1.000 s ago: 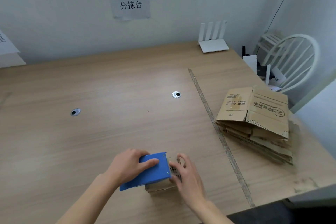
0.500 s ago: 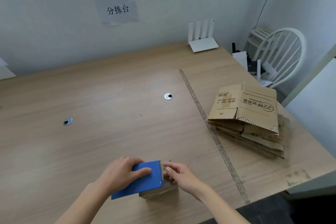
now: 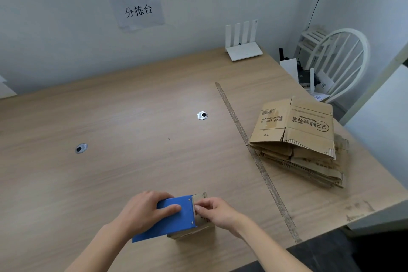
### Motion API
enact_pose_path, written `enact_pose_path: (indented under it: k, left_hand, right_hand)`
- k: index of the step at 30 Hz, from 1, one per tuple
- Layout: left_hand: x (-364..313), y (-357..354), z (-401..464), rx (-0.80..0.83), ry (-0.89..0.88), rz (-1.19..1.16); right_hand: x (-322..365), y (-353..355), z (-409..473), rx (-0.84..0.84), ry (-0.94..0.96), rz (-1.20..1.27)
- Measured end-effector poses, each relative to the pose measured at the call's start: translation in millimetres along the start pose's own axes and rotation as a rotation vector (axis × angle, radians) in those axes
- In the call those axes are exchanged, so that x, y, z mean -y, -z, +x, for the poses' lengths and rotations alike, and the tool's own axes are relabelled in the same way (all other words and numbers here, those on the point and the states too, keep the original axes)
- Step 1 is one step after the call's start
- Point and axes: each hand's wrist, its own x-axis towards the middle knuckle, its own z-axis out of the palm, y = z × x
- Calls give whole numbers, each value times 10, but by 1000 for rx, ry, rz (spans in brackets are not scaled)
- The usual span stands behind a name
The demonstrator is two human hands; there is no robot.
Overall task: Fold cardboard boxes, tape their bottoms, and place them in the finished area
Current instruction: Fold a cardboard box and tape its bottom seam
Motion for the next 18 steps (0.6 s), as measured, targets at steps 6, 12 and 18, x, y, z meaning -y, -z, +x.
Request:
enact_pose_path:
  k: [6, 12, 18]
  left_hand:
    - [-58, 11, -40, -17, -2, 30]
    - [-128, -21, -70, -50, 10, 115]
    - [-223, -12, -99, -93, 55, 95]
  right_hand:
    - [-15, -72, 46, -119, -9, -52]
    - [-19, -81, 26, -338, -17, -354]
    - [-7, -7, -65, -434, -77, -101]
